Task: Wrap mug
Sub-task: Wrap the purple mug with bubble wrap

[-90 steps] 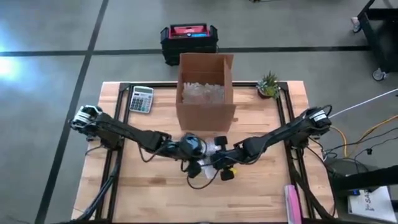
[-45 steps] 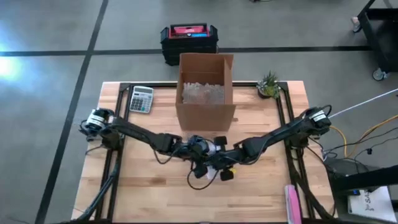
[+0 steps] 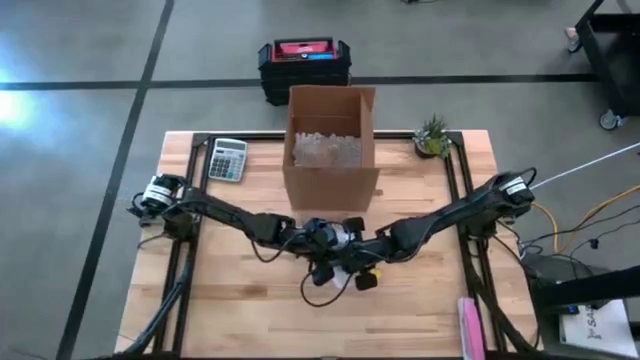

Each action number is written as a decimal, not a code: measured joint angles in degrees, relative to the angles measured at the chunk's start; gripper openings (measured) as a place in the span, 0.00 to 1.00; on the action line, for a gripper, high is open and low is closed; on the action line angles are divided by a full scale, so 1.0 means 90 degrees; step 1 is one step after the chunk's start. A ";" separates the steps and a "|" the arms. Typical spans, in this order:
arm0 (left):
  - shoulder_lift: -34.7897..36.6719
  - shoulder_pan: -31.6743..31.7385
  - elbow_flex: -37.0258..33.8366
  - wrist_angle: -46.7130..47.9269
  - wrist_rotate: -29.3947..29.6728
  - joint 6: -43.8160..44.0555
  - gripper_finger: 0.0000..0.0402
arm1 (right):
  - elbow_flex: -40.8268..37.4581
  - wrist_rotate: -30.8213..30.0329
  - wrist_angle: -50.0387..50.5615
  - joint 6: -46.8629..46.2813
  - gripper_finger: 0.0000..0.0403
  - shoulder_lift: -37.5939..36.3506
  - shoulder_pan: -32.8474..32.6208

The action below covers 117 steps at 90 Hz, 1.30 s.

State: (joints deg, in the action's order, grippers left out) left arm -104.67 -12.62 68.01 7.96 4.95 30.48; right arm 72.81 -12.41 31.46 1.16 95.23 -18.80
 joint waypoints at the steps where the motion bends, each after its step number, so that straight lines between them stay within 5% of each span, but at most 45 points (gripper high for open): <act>1: 0.0014 0.0000 0.0000 -0.0001 0.0007 0.0000 0.00 | 0.0030 0.0045 0.0028 -0.0002 0.00 -0.0031 -0.0002; 21: 0.0105 -0.0002 -0.0015 -0.0095 0.0047 -0.0046 0.00 | 0.0070 0.1494 -0.0027 -0.0293 0.00 -0.0296 -0.0057; 46: 0.0111 -0.0002 -0.0019 -0.0151 0.0059 -0.0046 0.00 | -0.0349 0.1099 -0.0776 -0.0489 0.00 0.0315 0.0027; 60: 0.0156 -0.0028 -0.0027 -0.0187 0.0069 -0.0046 0.00 | -0.0493 0.0229 -0.0812 -0.0352 0.00 0.0505 0.0089; 95: 0.0712 -0.0210 0.0491 0.0631 -0.0045 0.0038 0.00 | -0.0844 0.0137 -0.1025 -0.0232 0.00 0.0462 0.0225; 117: 0.0232 -0.0152 0.0324 0.0315 0.0078 -0.0001 0.00 | -0.0850 0.0170 -0.1174 -0.0121 0.00 0.0474 0.0225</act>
State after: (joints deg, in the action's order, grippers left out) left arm -102.58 -13.99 70.92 10.80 5.65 30.47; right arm 65.17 -10.88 20.89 0.07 99.50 -16.78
